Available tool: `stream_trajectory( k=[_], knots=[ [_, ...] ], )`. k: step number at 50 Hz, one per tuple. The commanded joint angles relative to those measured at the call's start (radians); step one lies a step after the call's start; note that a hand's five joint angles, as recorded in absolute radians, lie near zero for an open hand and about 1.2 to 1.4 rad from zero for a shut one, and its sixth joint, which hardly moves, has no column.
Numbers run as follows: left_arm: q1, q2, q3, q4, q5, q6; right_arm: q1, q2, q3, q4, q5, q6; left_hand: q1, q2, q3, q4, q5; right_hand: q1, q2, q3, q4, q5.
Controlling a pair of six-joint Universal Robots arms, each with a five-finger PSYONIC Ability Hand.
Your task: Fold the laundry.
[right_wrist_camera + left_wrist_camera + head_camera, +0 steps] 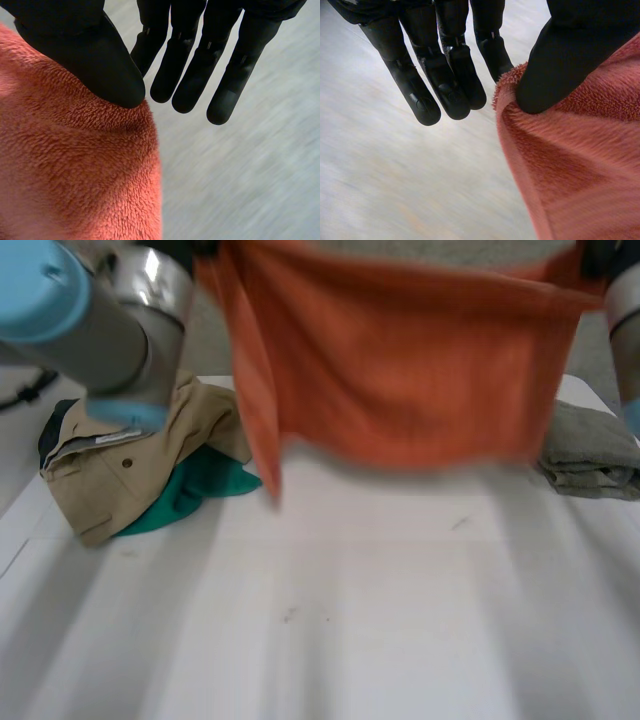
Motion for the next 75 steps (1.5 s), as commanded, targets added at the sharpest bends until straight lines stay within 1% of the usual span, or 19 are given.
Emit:
stream_trajectory(
  k=[1, 6, 14, 19, 23, 30, 31, 33, 34, 35, 44, 48, 52, 59, 63, 67, 71, 72, 75],
  knots=[
    [0.003, 0.087, -0.068, 0.064, -0.034, -0.016, 0.01, -0.023, -0.023, -0.13, -0.013, 0.029, 0.25, 0.202, 0.207, 0.197, 0.252, 0.286, 0.224, 0.209, 0.199, 0.21],
    [-0.008, 0.105, -0.219, -0.032, -0.034, -0.019, 0.009, -0.02, 0.048, -0.084, -0.044, 0.029, 0.25, 0.202, 0.207, 0.197, 0.252, 0.286, 0.224, 0.209, 0.199, 0.21],
    [-0.018, 0.162, -0.618, -0.129, -0.043, -0.013, -0.004, -0.025, 0.35, 0.039, -0.151, 0.029, 0.25, 0.202, 0.207, 0.197, 0.252, 0.286, 0.224, 0.209, 0.199, 0.21],
    [-0.026, 0.159, -0.769, -0.155, -0.042, -0.014, -0.007, 0.058, 0.483, 0.09, -0.228, 0.003, 0.25, 0.202, 0.207, 0.197, 0.252, 0.286, 0.224, 0.209, 0.199, 0.21],
    [-0.073, 0.167, -0.841, -0.158, -0.043, -0.025, -0.046, 0.119, 0.477, 0.12, -0.231, 0.002, 0.25, 0.202, 0.207, 0.197, 0.252, 0.286, 0.224, 0.209, 0.199, 0.21],
    [-0.101, 0.173, -0.881, -0.164, -0.042, -0.024, -0.094, 0.151, 0.405, 0.225, -0.23, 0.011, 0.25, 0.202, 0.207, 0.197, 0.252, 0.286, 0.224, 0.209, 0.199, 0.21],
    [-0.106, 0.177, -0.882, -0.164, -0.042, -0.024, -0.097, 0.153, 0.386, 0.242, -0.222, 0.012, 0.25, 0.202, 0.207, 0.197, 0.252, 0.141, 0.08, 0.065, 0.054, 0.065],
    [-0.11, 0.179, -0.882, -0.164, -0.042, -0.024, -0.102, 0.148, 0.378, 0.251, -0.216, 0.011, 0.25, 0.202, 0.207, 0.197, 0.252, -0.525, -0.587, -0.602, -0.613, -0.602],
    [-0.112, 0.18, -0.882, -0.164, -0.042, -0.025, -0.105, 0.144, 0.378, 0.252, -0.213, 0.009, 0.25, 0.202, 0.207, 0.197, 0.252, -0.741, -0.803, -0.818, -0.829, -0.818],
    [-0.112, 0.18, -0.881, -0.164, -0.042, -0.025, -0.114, 0.133, 0.376, 0.255, -0.205, 0.011, 0.25, 0.202, 0.207, 0.197, 0.252, -0.822, -0.884, -0.899, -0.909, -0.898],
    [-0.106, 0.203, -0.876, -0.164, -0.043, -0.027, -0.168, -0.02, 0.491, 0.34, -0.223, -0.055, 0.25, 0.202, 0.207, 0.197, 0.252, -0.808, -0.87, -0.885, -0.895, -0.885],
    [-0.103, 0.216, -0.867, -0.163, -0.042, -0.028, -0.195, -0.082, 0.592, 0.386, -0.289, -0.136, 0.25, 0.202, 0.207, 0.197, 0.252, -0.732, -0.794, -0.809, -0.819, -0.809],
    [-0.095, 0.216, -0.835, -0.163, -0.04, -0.036, -0.25, -0.112, 0.741, 0.383, -0.401, -0.227, 0.25, 0.202, 0.207, 0.197, 0.252, -0.548, -0.609, -0.624, -0.635, -0.624],
    [-0.072, 0.211, -0.749, -0.163, -0.04, -0.05, -0.277, -0.111, 0.826, 0.328, -0.455, -0.259, 0.25, 0.202, 0.207, 0.197, 0.252, -0.529, -0.591, -0.606, -0.616, -0.606],
    [-0.06, 0.196, -0.68, -0.167, -0.039, -0.063, -0.278, -0.085, 0.833, 0.303, -0.463, -0.197, 0.25, 0.202, 0.207, 0.197, 0.252, -0.567, -0.629, -0.644, -0.654, -0.644],
    [-0.052, 0.176, -0.613, -0.19, -0.039, -0.077, -0.26, -0.08, 0.841, 0.268, -0.463, -0.025, 0.25, 0.202, 0.207, 0.197, 0.252, -0.626, -0.688, -0.703, -0.713, -0.702],
    [-0.052, 0.16, -0.547, -0.235, -0.039, -0.083, -0.16, -0.088, 0.839, 0.21, -0.451, 0.24, 0.25, 0.202, 0.207, 0.197, 0.252, -0.764, -0.826, -0.841, -0.851, -0.84],
    [-0.052, 0.156, -0.525, -0.25, -0.039, -0.085, -0.092, -0.089, 0.832, 0.184, -0.44, 0.346, 0.25, 0.202, 0.207, 0.197, 0.252, -0.796, -0.858, -0.873, -0.883, -0.872],
    [-0.052, 0.148, -0.496, -0.27, -0.04, -0.086, -0.005, -0.089, 0.813, 0.145, -0.405, 0.466, 0.25, 0.202, 0.207, 0.197, 0.252, -0.849, -0.911, -0.926, -0.936, -0.925]
  ],
)
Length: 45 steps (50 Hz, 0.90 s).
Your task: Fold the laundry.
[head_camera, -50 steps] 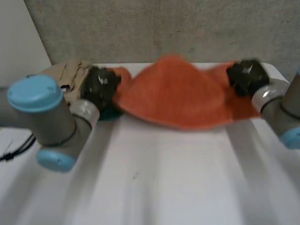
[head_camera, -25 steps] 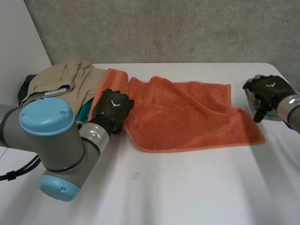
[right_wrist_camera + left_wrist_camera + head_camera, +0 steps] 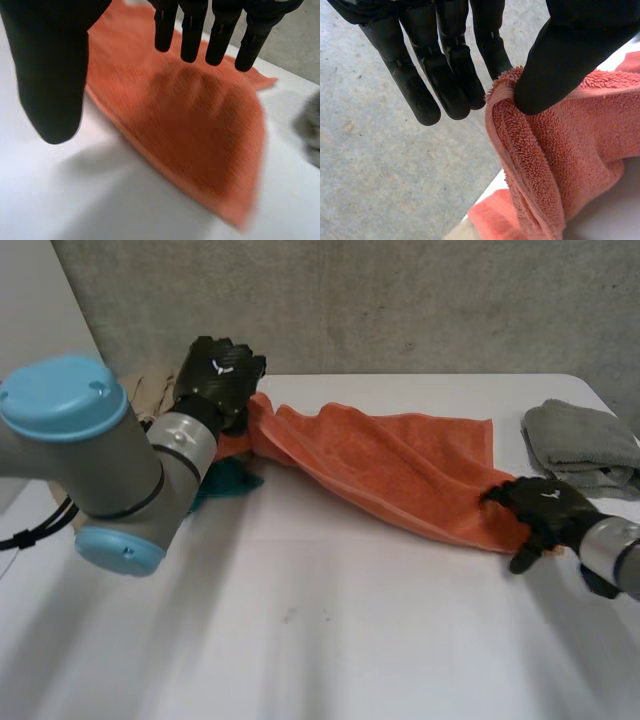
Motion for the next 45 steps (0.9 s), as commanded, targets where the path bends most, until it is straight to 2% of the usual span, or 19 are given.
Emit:
stream_trajectory(
  k=[1, 3, 8, 12, 18, 25, 27, 31, 36, 39, 42, 43, 44, 45],
  knots=[
    [-0.002, -0.025, 0.105, -0.071, -0.002, -0.007, 0.262, -0.01, -0.047, -0.116, 0.098, 0.447, 0.251, 0.202, 0.207, 0.197, 0.241, -0.151, -0.152, -0.143, -0.14, -0.122],
    [-0.003, -0.027, 0.116, -0.077, -0.002, -0.007, 0.316, -0.007, -0.067, -0.134, 0.155, 0.498, 0.251, 0.202, 0.207, 0.197, 0.241, -0.169, -0.171, -0.162, -0.158, -0.14],
    [-0.006, -0.022, 0.134, -0.083, -0.003, -0.008, 0.527, 0.097, -0.194, -0.194, 0.403, 0.554, 0.251, 0.202, 0.207, 0.197, 0.241, -0.174, -0.175, -0.166, -0.163, -0.145],
    [-0.009, -0.014, 0.139, -0.085, -0.005, -0.022, 0.607, 0.214, -0.31, -0.185, 0.509, 0.549, 0.251, 0.202, 0.207, 0.197, 0.241, -0.174, -0.175, -0.166, -0.163, -0.145],
    [-0.009, -0.007, 0.156, -0.085, -0.006, -0.051, 0.615, 0.297, -0.383, -0.194, 0.52, 0.541, 0.251, 0.202, 0.207, 0.197, 0.241, -0.14, -0.141, -0.133, -0.129, -0.111],
    [0.0, 0.029, 0.151, -0.095, -0.009, -0.08, 0.569, 0.318, -0.418, -0.22, 0.589, 0.499, 0.251, 0.202, 0.207, 0.197, 0.241, 0.188, 0.187, 0.196, 0.2, 0.218],
    [0.009, 0.042, 0.148, -0.103, -0.012, -0.093, 0.533, 0.312, -0.415, -0.214, 0.598, 0.468, 0.251, 0.202, 0.207, 0.197, 0.241, 0.247, 0.246, 0.255, 0.258, 0.276],
    [0.035, 0.058, 0.142, -0.126, -0.012, -0.123, 0.366, 0.301, -0.384, -0.193, 0.589, 0.358, 0.251, 0.202, 0.207, 0.197, 0.241, 0.347, 0.346, 0.355, 0.358, 0.376],
    [0.057, 0.067, 0.131, -0.149, -0.008, -0.157, 0.208, 0.294, -0.36, -0.135, 0.513, 0.256, 0.251, 0.202, 0.207, 0.197, 0.241, 0.412, 0.411, 0.419, 0.423, 0.441],
    [0.063, 0.07, 0.119, -0.155, -0.006, -0.156, 0.167, 0.288, -0.358, -0.11, 0.461, 0.244, 0.251, 0.202, 0.207, 0.197, 0.241, 0.45, 0.449, 0.458, 0.461, 0.479],
    [0.066, 0.069, 0.095, -0.157, -0.005, -0.154, 0.14, 0.269, -0.355, -0.066, 0.391, 0.238, 0.251, 0.202, 0.207, 0.197, 0.241, 0.678, 0.677, 0.686, 0.689, 0.707],
    [0.066, 0.067, 0.087, -0.158, -0.003, -0.154, 0.137, 0.262, -0.355, -0.056, 0.373, 0.236, 0.251, 0.202, 0.207, 0.197, 0.241, 0.798, 0.797, 0.806, 0.809, 0.827],
    [0.066, 0.065, 0.075, -0.16, -0.003, -0.153, 0.131, 0.245, -0.355, -0.041, 0.35, 0.233, 0.251, 0.202, 0.207, 0.197, 0.241, 1.045, 1.044, 1.053, 1.057, 1.075],
    [0.066, 0.064, 0.067, -0.163, -0.003, -0.153, 0.127, 0.234, -0.357, -0.035, 0.339, 0.232, 0.251, 0.202, 0.207, 0.197, 0.241, 1.048, 1.047, 1.056, 1.059, 1.077]
  ],
)
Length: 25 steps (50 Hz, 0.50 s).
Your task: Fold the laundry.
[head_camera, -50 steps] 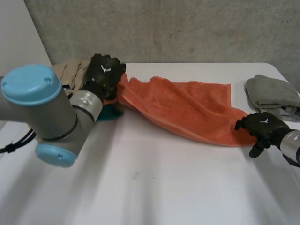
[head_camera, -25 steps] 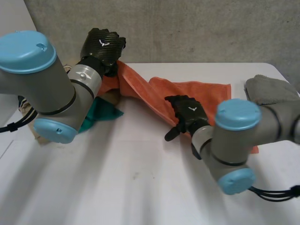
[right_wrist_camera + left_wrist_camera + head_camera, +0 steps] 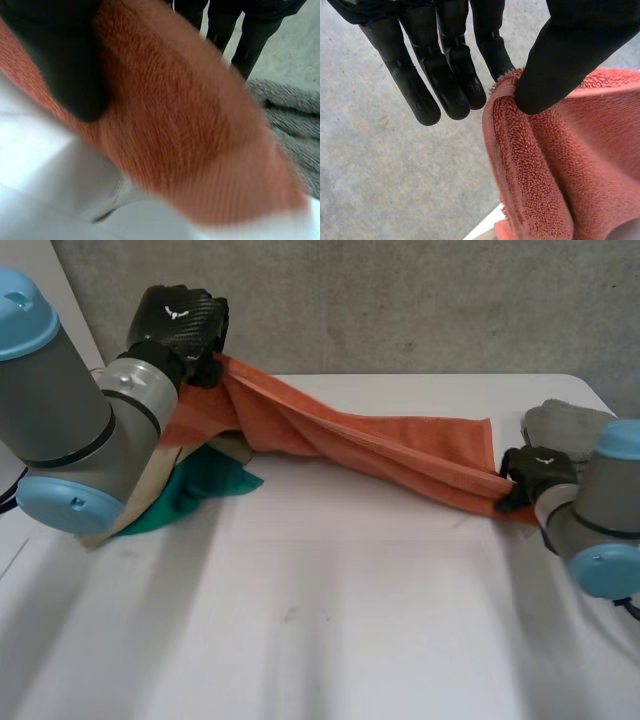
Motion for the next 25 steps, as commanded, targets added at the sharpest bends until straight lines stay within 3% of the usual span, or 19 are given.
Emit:
stream_trajectory(
  k=[1, 9, 13, 18, 25],
  knots=[
    [0.004, -0.007, -0.058, -0.014, 0.005, 0.004, -0.051, -0.061, 0.001, 0.08, -0.139, -0.017, 0.251, 0.202, 0.207, 0.197, 0.241, 0.58, 0.574, 0.577, 0.576, 0.591],
    [0.001, 0.005, -0.124, -0.137, 0.008, 0.01, -0.06, -0.243, 0.0, 0.155, -0.173, -0.113, 0.251, 0.202, 0.207, 0.197, 0.241, 0.58, 0.574, 0.577, 0.576, 0.591],
    [0.001, 0.091, -0.151, -0.233, 0.01, 0.013, -0.087, -0.387, -0.025, 0.311, -0.197, -0.245, 0.251, 0.202, 0.207, 0.197, 0.241, 0.58, 0.574, 0.577, 0.576, 0.591],
    [0.001, 0.214, -0.184, -0.361, 0.008, 0.015, -0.123, -0.521, -0.071, 0.559, -0.212, -0.521, 0.251, 0.202, 0.207, 0.197, 0.241, 0.58, 0.574, 0.577, 0.576, 0.591],
    [0.003, 0.291, -0.253, -0.504, 0.01, 0.09, -0.138, -0.553, -0.088, 0.749, -0.197, -0.727, 0.251, 0.202, 0.207, 0.197, 0.241, 0.58, 0.574, 0.577, 0.576, 0.591]
  ],
)
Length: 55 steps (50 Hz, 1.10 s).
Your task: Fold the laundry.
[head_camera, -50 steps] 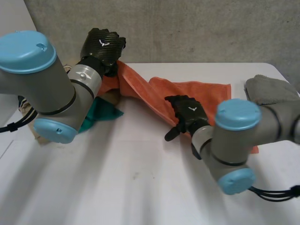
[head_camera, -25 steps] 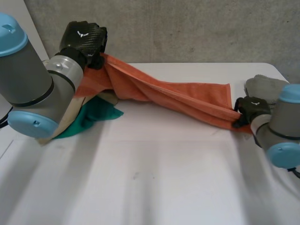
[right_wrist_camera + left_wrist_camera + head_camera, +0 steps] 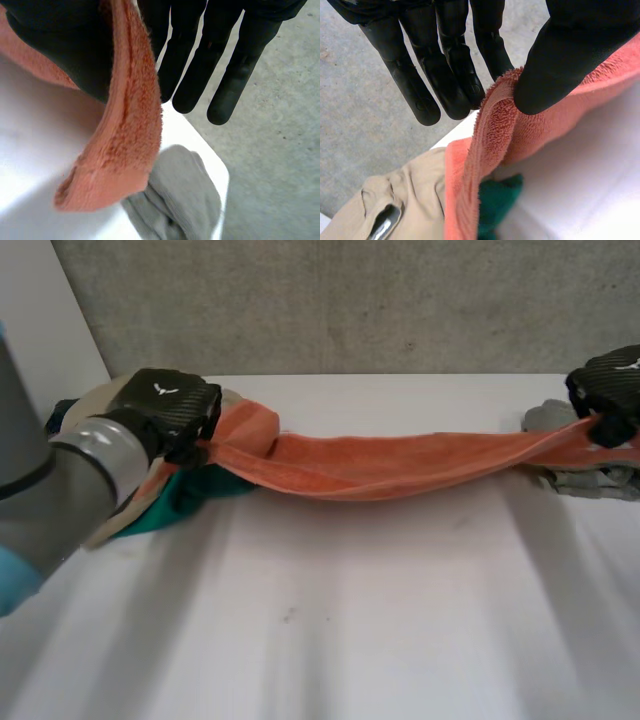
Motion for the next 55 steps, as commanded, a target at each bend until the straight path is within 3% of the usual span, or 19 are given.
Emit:
stream_trajectory(
  k=[1, 8, 15, 20, 24, 29, 32, 41, 48, 55],
  knots=[
    [-0.001, 0.072, -0.089, -0.129, -0.001, 0.107, -0.017, -0.038, -0.019, 0.227, 0.012, -0.239, 0.251, 0.202, 0.207, 0.197, 0.241, 0.276, 0.22, 0.213, 0.203, 0.245],
    [-0.009, -0.087, -0.119, -0.018, -0.004, 0.216, -0.014, 0.056, -0.007, 0.247, 0.009, -0.244, 0.251, 0.202, 0.207, 0.197, 0.241, 0.276, 0.22, 0.213, 0.203, 0.245],
    [0.004, -0.325, 0.088, 0.158, -0.012, 0.237, 0.0, 0.234, -0.111, 0.157, 0.012, -0.146, 0.251, 0.202, 0.207, 0.197, 0.241, 0.276, 0.22, 0.213, 0.203, 0.245],
    [0.007, -0.413, 0.312, 0.273, -0.007, 0.26, 0.0, 0.298, -0.257, -0.059, 0.047, 0.004, 0.251, 0.202, 0.207, 0.197, 0.241, 0.276, 0.22, 0.213, 0.203, 0.245],
    [0.008, -0.448, 0.499, 0.475, -0.007, 0.299, 0.033, 0.298, -0.338, -0.305, 0.101, 0.13, 0.251, 0.202, 0.207, 0.197, 0.241, 0.276, 0.22, 0.213, 0.203, 0.245],
    [0.025, -0.434, 0.569, 0.726, -0.015, 0.319, 0.064, 0.24, -0.332, -0.674, 0.176, 0.266, 0.251, 0.202, 0.207, 0.197, 0.241, 0.276, 0.22, 0.213, 0.203, 0.245],
    [0.034, -0.395, 0.557, 0.828, -0.017, 0.319, 0.065, 0.214, -0.319, -0.785, 0.194, 0.285, 0.251, 0.202, 0.207, 0.197, 0.241, 0.276, 0.22, 0.213, 0.203, 0.245],
    [0.021, -0.307, 0.354, 0.725, -0.01, 0.317, 0.065, 0.226, -0.28, -0.647, 0.144, 0.285, 0.251, 0.202, 0.207, 0.197, 0.241, 0.276, 0.22, 0.213, 0.203, 0.245],
    [0.002, -0.223, 0.009, 0.568, -0.02, 0.319, 0.064, 0.242, -0.098, -0.56, 0.041, 0.287, 0.251, 0.202, 0.207, 0.197, 0.241, 0.276, 0.22, 0.213, 0.203, 0.245],
    [-0.013, -0.233, -0.233, 0.566, -0.064, 0.314, 0.058, 0.288, 0.114, -0.55, 0.013, 0.28, 0.251, 0.202, 0.207, 0.197, 0.241, 0.276, 0.22, 0.213, 0.203, 0.245]
  ],
)
